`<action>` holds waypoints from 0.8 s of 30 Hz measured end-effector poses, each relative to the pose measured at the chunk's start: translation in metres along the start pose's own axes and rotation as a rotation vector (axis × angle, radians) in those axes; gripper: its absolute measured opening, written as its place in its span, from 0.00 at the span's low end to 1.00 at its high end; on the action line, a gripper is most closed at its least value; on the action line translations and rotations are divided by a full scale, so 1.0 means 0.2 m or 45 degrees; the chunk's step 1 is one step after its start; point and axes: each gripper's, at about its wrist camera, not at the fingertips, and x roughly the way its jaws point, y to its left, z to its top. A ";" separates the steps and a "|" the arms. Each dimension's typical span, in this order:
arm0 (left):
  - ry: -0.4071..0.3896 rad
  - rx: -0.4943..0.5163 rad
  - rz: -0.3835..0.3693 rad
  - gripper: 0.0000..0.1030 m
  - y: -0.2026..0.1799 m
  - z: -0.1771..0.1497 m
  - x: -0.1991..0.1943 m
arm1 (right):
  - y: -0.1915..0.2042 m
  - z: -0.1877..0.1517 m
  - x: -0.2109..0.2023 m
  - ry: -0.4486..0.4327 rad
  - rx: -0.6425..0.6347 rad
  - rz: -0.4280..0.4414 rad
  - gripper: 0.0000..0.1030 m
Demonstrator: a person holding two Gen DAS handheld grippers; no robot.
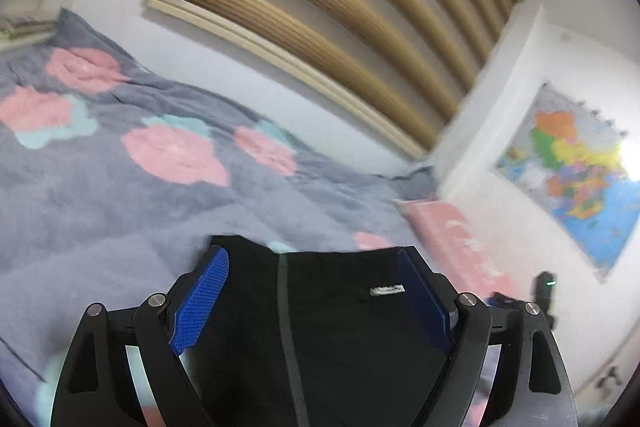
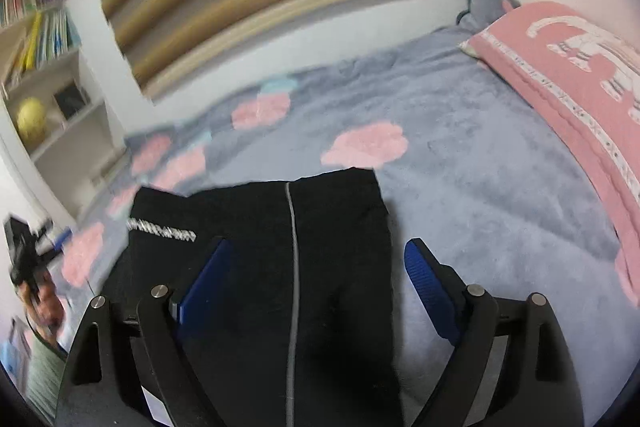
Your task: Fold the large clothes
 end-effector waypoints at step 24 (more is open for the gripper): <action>0.287 -0.039 0.175 0.08 0.10 0.03 0.54 | 0.07 0.26 0.30 -0.029 -0.179 -0.254 0.13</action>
